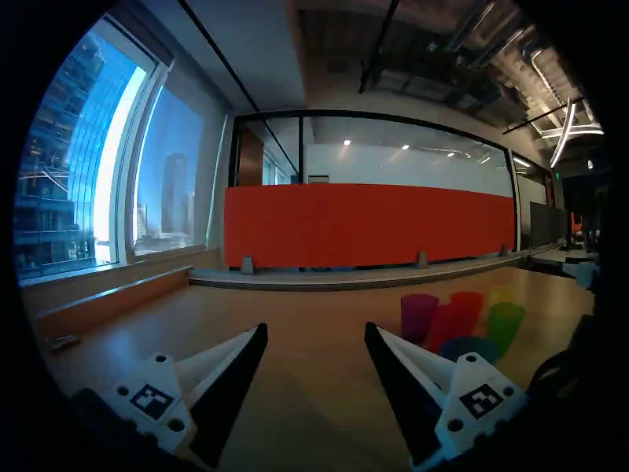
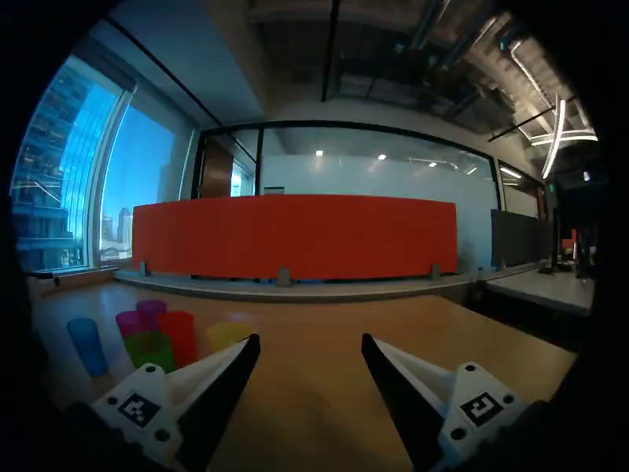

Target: Pour water

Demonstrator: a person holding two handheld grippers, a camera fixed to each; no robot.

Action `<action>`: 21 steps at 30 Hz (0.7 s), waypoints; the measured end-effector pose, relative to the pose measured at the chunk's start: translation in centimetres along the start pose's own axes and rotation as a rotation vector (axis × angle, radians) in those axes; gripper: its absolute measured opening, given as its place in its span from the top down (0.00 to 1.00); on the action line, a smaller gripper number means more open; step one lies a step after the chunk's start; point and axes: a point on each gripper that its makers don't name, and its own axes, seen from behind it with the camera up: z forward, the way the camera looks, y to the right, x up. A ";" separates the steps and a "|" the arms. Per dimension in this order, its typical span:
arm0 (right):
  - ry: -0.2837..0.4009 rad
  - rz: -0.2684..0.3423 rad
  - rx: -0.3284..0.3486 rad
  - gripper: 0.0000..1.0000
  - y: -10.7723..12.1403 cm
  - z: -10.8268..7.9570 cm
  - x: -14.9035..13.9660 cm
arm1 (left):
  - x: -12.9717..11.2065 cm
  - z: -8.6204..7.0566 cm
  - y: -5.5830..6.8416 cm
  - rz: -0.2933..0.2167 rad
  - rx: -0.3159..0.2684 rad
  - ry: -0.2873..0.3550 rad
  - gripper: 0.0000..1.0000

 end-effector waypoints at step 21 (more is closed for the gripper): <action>-0.024 -0.041 0.006 0.00 0.4 0.2 9.6 | 8.0 1.1 -0.9 0.001 -0.034 -0.046 0.08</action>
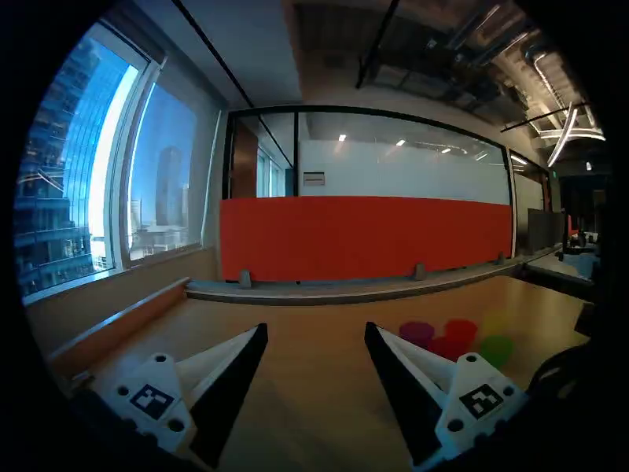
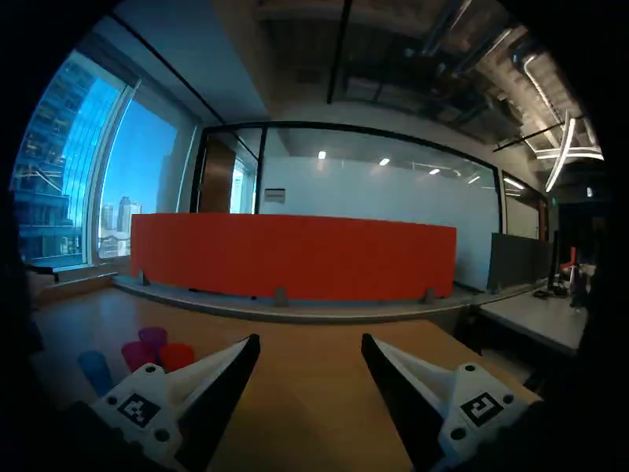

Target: Pour water

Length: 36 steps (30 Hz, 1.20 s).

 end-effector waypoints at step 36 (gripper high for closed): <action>-0.054 0.026 0.174 0.00 -2.8 0.9 9.3 | 10.6 0.8 1.1 0.022 -0.162 -0.026 0.08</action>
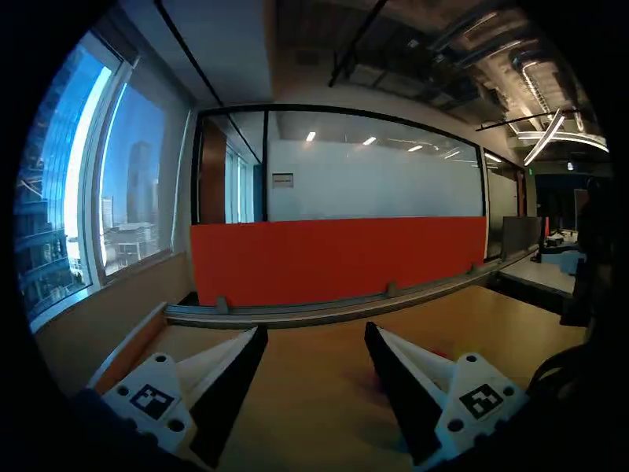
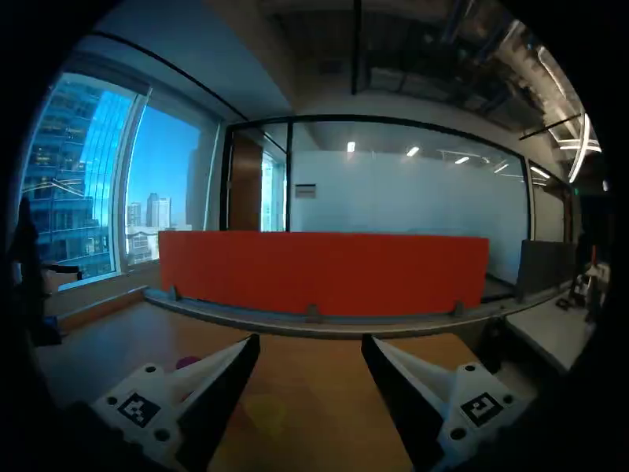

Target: Pour water

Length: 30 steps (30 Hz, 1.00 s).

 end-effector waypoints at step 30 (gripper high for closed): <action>0.007 -0.049 0.416 0.00 -9.0 -0.7 0.5 | 0.4 -1.0 7.1 0.008 -0.338 -0.009 0.08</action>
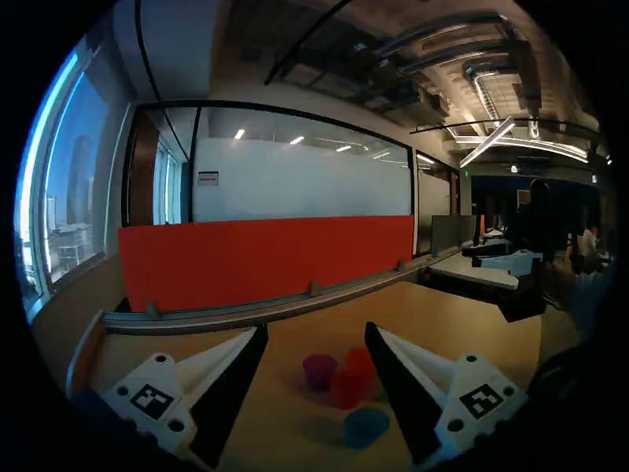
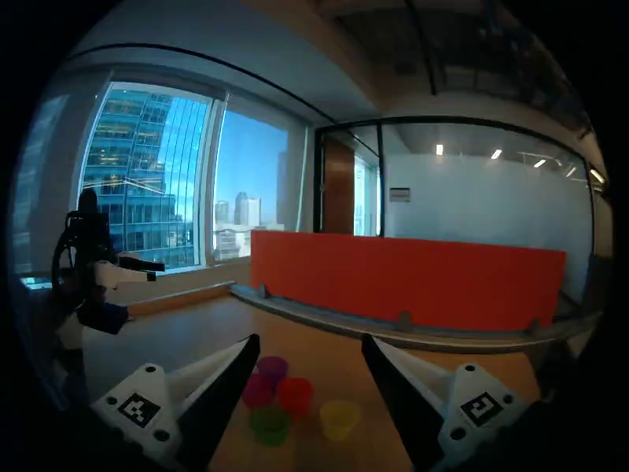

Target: Pour water

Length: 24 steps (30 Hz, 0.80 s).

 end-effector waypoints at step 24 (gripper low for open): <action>-0.116 -0.060 0.129 0.00 -3.2 1.9 -3.4 | -5.4 1.0 0.0 0.038 -0.058 -0.114 0.08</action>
